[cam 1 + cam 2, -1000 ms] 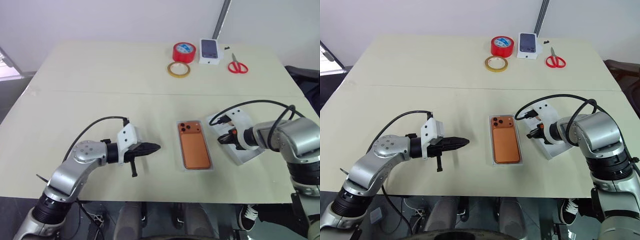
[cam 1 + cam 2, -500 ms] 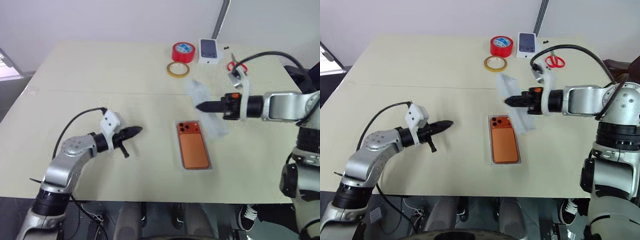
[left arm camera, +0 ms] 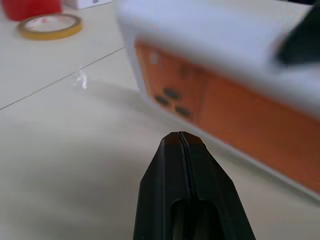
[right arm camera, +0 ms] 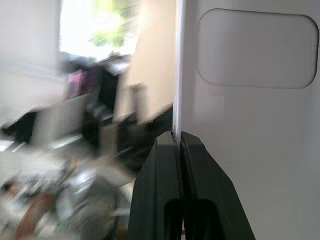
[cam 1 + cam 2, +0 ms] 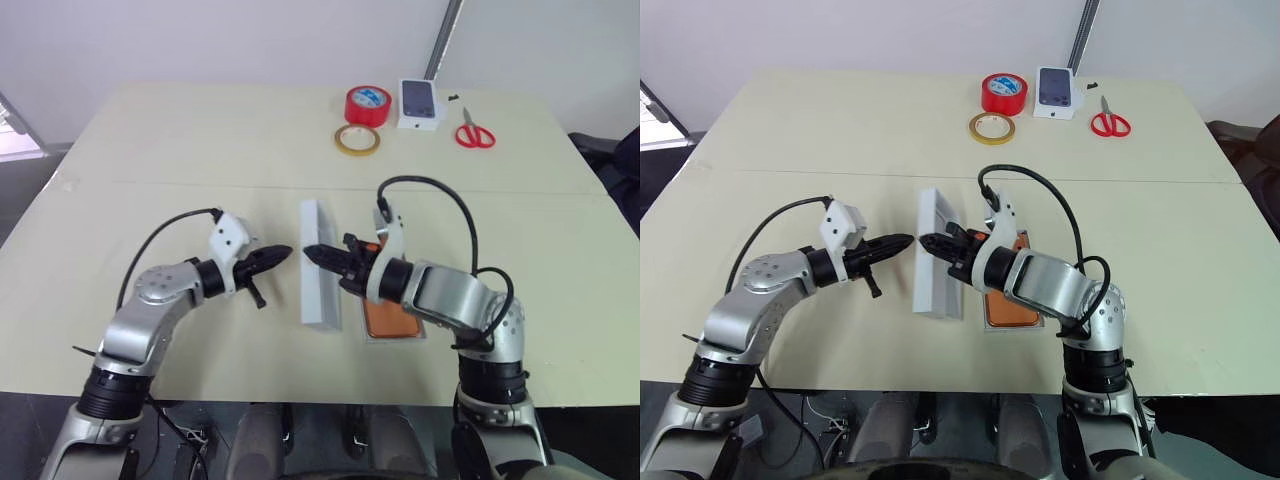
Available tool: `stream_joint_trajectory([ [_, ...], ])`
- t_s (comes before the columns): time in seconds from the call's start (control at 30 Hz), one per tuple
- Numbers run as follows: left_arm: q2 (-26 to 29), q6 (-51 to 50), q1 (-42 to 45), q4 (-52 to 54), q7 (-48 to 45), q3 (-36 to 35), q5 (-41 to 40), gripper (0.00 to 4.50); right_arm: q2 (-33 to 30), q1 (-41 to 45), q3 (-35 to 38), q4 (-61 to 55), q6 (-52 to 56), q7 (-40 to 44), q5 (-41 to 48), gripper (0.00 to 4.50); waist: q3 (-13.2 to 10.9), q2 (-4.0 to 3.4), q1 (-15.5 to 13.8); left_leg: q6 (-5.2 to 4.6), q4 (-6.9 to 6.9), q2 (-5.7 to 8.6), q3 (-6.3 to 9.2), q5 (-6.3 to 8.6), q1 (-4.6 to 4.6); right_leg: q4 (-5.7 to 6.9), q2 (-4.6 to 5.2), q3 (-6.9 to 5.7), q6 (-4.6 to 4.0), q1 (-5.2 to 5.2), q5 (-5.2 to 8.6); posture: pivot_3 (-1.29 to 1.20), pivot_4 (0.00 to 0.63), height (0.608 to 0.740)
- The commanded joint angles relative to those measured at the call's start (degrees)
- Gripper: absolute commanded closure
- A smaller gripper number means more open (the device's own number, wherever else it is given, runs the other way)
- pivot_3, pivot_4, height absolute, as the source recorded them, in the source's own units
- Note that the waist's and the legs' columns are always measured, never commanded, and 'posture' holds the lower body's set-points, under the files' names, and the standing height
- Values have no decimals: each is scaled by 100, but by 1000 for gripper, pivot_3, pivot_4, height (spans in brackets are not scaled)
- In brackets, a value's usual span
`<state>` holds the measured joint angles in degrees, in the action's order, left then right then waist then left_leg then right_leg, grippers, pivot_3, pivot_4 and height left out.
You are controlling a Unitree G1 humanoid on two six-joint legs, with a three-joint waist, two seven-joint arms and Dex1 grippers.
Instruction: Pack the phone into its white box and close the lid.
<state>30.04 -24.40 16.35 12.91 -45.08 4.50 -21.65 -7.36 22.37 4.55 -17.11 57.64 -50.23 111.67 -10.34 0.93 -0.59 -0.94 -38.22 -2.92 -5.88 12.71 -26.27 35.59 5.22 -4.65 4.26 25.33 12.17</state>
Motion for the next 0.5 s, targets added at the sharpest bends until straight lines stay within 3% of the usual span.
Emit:
stream_joint_trajectory([
  [0.03,-125,-14,91,307,22,277,89,4500,-287,117,442,-5,148,-103,133,4203,7,-11,9,0,0,0,-2,0,0,-3,0,2,0,-1,0,0,150,740],
  [0.13,-239,-22,183,229,49,528,232,4500,-684,208,524,158,472,341,133,3075,9,-14,5,-1,1,0,-1,0,5,-4,-2,1,-1,-6,1,0,150,740],
  [0.27,-505,-150,406,108,82,877,360,4500,-2100,817,486,695,1244,1550,133,1048,4,-25,10,-1,1,0,-4,0,4,-4,-4,4,-2,-3,1,0,150,740],
  [0.37,-697,-227,540,49,59,1095,422,4500,-3278,1272,202,1006,1658,2097,133,1048,4,-32,-5,-2,1,2,-6,0,4,-5,-3,8,-3,-2,2,0,150,740],
  [0.5,-889,-234,649,-28,73,1376,599,4500,-4194,1523,-147,1052,1799,2461,-213,1048,7,-29,-10,-4,6,6,-3,1,4,-12,-15,8,-5,-2,4,0,150,740],
])
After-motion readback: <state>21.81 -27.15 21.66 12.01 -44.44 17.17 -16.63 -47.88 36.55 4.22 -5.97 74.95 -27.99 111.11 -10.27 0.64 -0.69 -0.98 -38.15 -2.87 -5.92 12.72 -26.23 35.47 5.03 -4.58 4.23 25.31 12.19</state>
